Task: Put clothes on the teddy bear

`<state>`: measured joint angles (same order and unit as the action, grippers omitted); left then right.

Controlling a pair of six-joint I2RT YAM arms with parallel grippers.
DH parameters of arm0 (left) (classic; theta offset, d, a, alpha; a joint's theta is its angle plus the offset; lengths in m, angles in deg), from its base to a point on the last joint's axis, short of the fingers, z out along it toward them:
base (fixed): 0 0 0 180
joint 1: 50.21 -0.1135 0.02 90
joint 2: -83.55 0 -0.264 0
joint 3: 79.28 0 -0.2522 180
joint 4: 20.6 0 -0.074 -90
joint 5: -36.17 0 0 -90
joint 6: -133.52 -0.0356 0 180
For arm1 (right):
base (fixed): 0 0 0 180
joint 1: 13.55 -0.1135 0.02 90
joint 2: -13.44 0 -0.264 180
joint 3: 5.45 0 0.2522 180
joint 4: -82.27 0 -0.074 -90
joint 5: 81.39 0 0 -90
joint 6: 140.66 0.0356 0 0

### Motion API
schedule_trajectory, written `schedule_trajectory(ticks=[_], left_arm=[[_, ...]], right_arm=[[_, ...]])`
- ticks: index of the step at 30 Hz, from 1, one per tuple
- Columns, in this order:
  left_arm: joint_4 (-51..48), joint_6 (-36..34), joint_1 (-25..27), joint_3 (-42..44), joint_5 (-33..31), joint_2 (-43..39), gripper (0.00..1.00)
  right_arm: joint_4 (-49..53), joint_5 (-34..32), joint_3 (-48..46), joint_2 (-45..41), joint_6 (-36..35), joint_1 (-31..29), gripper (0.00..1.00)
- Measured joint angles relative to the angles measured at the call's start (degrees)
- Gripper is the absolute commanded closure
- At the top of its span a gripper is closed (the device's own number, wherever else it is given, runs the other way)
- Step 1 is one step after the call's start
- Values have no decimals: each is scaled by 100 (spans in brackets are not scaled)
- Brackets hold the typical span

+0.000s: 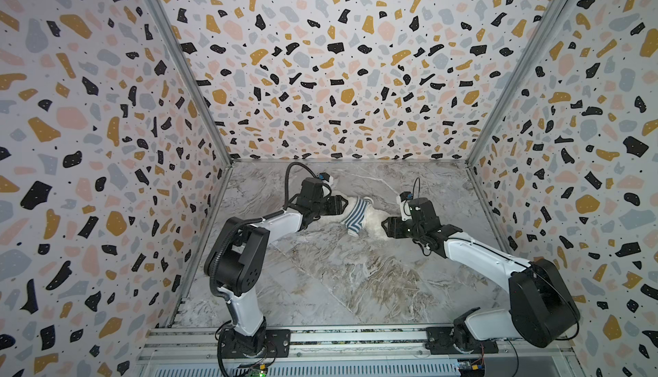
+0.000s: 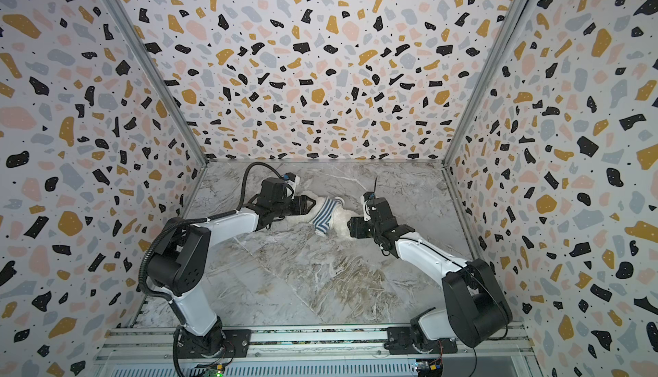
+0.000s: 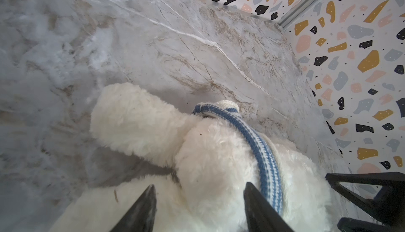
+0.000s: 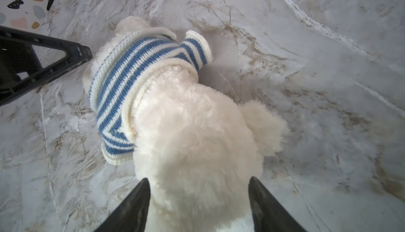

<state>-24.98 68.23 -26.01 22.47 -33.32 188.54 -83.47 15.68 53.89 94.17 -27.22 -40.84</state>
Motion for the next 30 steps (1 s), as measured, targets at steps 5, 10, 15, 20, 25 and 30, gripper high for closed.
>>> schedule_trajectory(ticks=[5,10,15,20,25,30], left_arm=[[-96,-31,0,-227,20,372,45],[-74,-4,44,-273,142,601,63],[188,94,164,-203,142,605,89],[437,214,186,243,120,284,100],[411,249,188,704,35,-385,100],[271,293,227,1368,-140,-1471,100]], right_arm=[[-133,79,55,378,-22,0,38],[-227,131,57,544,-39,0,54],[-273,177,57,575,-44,0,76],[-251,236,57,542,-63,-68,90],[-31,208,39,44,-92,-275,95],[361,-98,33,-769,-83,-848,94]])
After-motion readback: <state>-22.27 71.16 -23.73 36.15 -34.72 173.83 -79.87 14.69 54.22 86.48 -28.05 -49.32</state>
